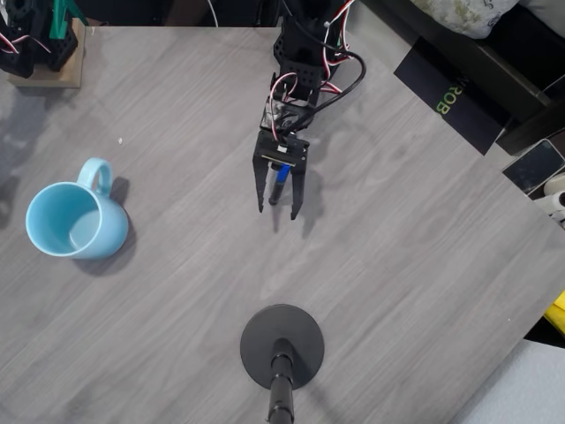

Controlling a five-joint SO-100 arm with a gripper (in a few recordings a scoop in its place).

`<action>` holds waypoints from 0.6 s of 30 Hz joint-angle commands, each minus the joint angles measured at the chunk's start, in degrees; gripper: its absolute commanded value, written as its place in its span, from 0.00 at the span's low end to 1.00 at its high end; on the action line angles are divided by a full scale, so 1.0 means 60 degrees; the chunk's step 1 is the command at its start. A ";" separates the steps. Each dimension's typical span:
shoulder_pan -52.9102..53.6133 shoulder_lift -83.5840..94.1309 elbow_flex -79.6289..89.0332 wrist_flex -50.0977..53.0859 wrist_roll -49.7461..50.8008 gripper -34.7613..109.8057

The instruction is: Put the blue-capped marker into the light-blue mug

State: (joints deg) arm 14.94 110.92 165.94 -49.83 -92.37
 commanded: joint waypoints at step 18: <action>0.0132 0.0161 -0.0952 0.0776 -0.0732 0.43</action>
State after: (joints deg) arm 16.17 111.97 162.07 -45.09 -92.37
